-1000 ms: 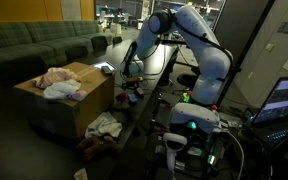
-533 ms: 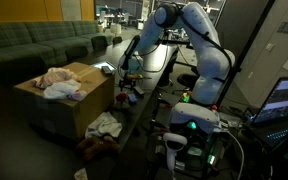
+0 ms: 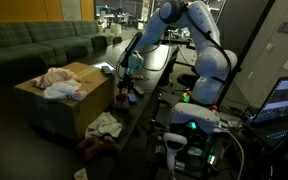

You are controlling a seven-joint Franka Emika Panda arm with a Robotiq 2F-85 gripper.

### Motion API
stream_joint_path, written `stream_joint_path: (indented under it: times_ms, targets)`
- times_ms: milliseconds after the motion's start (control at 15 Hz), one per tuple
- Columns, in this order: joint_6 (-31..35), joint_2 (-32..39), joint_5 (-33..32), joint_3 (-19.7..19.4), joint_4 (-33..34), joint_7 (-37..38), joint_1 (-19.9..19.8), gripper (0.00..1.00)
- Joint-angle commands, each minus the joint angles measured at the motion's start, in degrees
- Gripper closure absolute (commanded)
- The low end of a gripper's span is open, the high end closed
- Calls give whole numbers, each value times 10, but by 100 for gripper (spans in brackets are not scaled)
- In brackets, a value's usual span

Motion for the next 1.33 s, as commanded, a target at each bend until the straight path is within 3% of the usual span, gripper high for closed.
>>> stream_joint_path:
  times_ms: [0, 267, 800, 1267]
  targets:
    - [25, -13, 3, 1, -29, -29, 17, 0]
    - [73, -9, 1, 2, -48, -34, 34, 0]
    - [177, 0, -23, 14, -73, -43, 26, 0]
    - [234, 6, -73, 36, -87, -46, -13, 0]
